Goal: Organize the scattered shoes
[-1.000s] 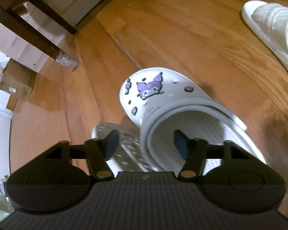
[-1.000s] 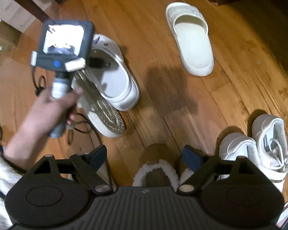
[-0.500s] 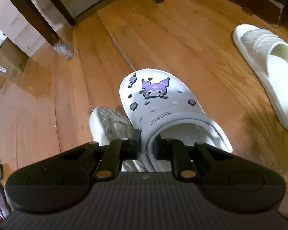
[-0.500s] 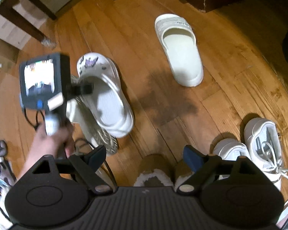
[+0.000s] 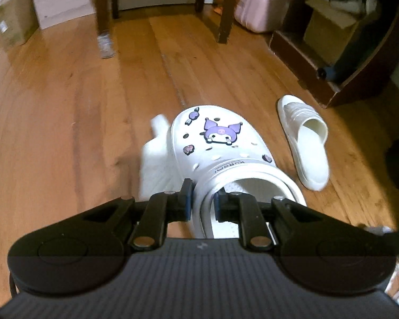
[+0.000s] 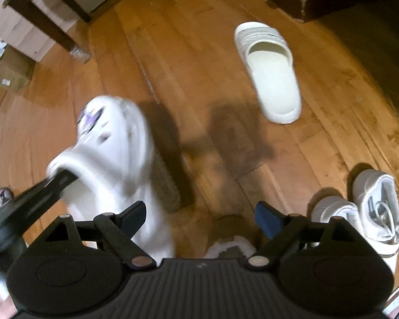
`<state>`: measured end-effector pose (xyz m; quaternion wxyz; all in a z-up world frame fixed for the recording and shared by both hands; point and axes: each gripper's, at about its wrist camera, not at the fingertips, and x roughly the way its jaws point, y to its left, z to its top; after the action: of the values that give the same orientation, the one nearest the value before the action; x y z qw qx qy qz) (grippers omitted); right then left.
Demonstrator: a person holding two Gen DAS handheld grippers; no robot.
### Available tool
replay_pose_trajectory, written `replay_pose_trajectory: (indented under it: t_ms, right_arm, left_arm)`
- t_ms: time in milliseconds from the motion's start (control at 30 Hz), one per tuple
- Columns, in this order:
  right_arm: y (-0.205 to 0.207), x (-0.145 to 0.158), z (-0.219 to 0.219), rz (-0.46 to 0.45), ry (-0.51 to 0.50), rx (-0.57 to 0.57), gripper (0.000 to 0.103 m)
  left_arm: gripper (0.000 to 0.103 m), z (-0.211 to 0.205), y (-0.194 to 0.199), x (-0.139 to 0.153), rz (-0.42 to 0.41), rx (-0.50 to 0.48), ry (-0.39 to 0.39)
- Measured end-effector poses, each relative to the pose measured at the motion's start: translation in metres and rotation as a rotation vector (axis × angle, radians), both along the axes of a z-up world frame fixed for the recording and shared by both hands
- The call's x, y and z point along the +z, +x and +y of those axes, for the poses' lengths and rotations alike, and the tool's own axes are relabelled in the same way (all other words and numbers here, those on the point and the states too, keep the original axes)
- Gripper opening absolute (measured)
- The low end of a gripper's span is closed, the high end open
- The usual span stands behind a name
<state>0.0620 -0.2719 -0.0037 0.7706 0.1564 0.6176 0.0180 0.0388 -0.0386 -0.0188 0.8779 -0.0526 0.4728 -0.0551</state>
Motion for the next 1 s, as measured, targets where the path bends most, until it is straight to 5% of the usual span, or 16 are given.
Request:
replay_pose_trajectory:
  t_ms: [267, 467, 567, 633, 667, 767, 900, 1000]
  right_arm:
    - [-0.008, -0.022, 0.063, 0.047, -0.039, 0.17, 0.09]
    - [-0.027, -0.043, 0.114, 0.091, -0.033, 0.347, 0.09]
    - [-0.045, -0.06, 0.142, 0.105, -0.071, 0.461, 0.09]
    - [-0.055, -0.066, 0.155, 0.102, -0.098, 0.512, 0.089]
    - [-0.06, -0.067, 0.16, 0.098, -0.1, 0.537, 0.086]
    - [-0.084, -0.064, 0.174, 0.06, -0.042, 0.613, 0.072]
    - [-0.124, -0.059, 0.185, -0.071, 0.079, 0.763, 0.071]
    - [-0.149, -0.071, 0.191, -0.108, 0.116, 0.876, 0.067]
  left_arm:
    - [0.019, 0.071, -0.096, 0.014, 0.013, 0.108, 0.072]
    - [0.021, 0.105, -0.153, -0.026, 0.117, 0.182, 0.12]
    - [0.025, 0.104, -0.162, -0.07, 0.278, 0.13, 0.092]
    - [0.04, 0.1, -0.164, -0.109, 0.55, 0.081, 0.085]
    - [0.04, 0.1, -0.165, -0.112, 0.568, 0.076, 0.092]
    - [0.05, 0.115, -0.175, -0.099, 0.529, 0.085, 0.071]
    - [0.075, 0.145, -0.187, -0.08, 0.502, 0.13, -0.049]
    - [0.082, 0.147, -0.19, -0.082, 0.512, 0.127, 0.02]
